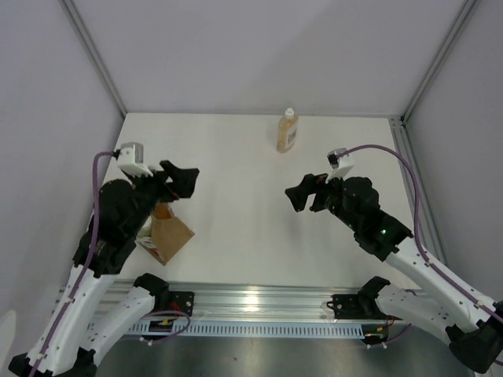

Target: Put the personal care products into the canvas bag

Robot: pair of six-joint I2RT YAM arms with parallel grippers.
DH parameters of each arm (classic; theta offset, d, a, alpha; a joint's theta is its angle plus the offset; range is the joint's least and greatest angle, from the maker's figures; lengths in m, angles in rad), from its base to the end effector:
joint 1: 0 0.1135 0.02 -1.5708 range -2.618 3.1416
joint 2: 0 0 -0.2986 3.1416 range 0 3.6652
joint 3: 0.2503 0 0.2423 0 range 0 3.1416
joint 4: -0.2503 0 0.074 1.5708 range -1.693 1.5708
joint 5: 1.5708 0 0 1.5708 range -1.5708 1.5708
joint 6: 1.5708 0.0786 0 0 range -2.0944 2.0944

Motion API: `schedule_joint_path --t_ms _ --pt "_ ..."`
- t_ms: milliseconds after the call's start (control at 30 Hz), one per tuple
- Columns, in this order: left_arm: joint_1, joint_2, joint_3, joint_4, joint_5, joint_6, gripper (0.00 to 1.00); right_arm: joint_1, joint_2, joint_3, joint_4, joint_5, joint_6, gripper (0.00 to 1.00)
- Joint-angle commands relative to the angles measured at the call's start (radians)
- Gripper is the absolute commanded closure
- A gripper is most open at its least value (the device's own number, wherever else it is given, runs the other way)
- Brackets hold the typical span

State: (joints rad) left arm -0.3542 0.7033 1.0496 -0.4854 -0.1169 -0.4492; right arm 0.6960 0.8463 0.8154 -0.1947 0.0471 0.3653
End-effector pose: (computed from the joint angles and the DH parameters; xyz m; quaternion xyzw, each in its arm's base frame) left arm 0.1376 -0.0411 0.4217 -0.0741 0.7506 -0.2156 0.6202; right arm 0.1614 0.1300 0.3557 -0.1142 0.7737 0.2993 0.5465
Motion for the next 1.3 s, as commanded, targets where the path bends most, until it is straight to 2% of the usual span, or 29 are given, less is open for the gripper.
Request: schedule_joint_path --t_ms 0,67,100,167,233,333,433,467,500,600,667,800,967,1067,1133,1267 --pt "-0.092 -0.111 -0.170 0.129 0.091 -0.048 0.01 -0.019 0.059 0.037 0.055 0.083 -0.055 0.10" --pt "-0.164 -0.142 -0.269 0.189 0.092 -0.045 0.01 -0.053 0.143 0.106 0.049 0.105 -0.051 0.07" --pt "-0.167 -0.139 -0.307 0.220 0.174 -0.083 0.01 -0.068 0.170 0.134 0.057 0.106 -0.048 0.07" --pt "-0.202 -0.139 -0.370 0.267 0.212 -0.114 0.01 -0.108 0.224 0.221 0.060 0.118 -0.037 0.06" --pt "-0.274 -0.160 -0.488 0.371 0.160 -0.126 0.01 -0.122 0.290 0.273 0.072 0.169 -0.031 0.05" --pt "-0.339 -0.162 -0.548 0.433 0.053 -0.074 0.01 -0.153 0.380 0.379 0.084 0.253 -0.052 0.03" --pt "-0.345 -0.094 -0.524 0.442 0.074 -0.066 0.01 -0.208 0.465 0.450 0.142 0.234 -0.078 0.01" --pt "-0.347 -0.081 -0.528 0.459 0.109 -0.075 0.01 -0.222 0.482 0.455 0.173 0.185 -0.094 0.01" --pt "-0.347 -0.068 -0.549 0.479 0.140 -0.095 0.01 -0.248 0.496 0.438 0.277 0.157 -0.113 0.01" --pt "-0.348 -0.050 -0.612 0.550 0.169 -0.117 0.01 -0.291 0.562 0.409 0.424 0.059 -0.187 0.01" --pt "-0.350 -0.025 -0.600 0.544 0.201 -0.105 0.01 -0.325 0.635 0.439 0.446 0.024 -0.222 0.01" --pt "-0.409 -0.011 -0.557 0.495 0.154 -0.063 0.01 -0.334 0.792 0.585 0.375 0.126 -0.223 0.01" --pt "-0.442 -0.080 -0.566 0.486 0.122 -0.063 0.01 -0.325 0.971 0.776 0.308 0.266 -0.097 0.01" --pt "-0.447 -0.138 -0.577 0.456 0.060 -0.062 0.01 -0.317 1.066 0.823 0.316 0.293 -0.049 0.01" --pt "-0.450 -0.169 -0.594 0.458 0.042 -0.066 0.01 -0.300 1.138 0.892 0.290 0.360 -0.049 0.01" --pt "-0.454 -0.238 -0.615 0.467 0.022 -0.077 0.01 -0.273 1.224 0.959 0.302 0.390 -0.071 0.01"
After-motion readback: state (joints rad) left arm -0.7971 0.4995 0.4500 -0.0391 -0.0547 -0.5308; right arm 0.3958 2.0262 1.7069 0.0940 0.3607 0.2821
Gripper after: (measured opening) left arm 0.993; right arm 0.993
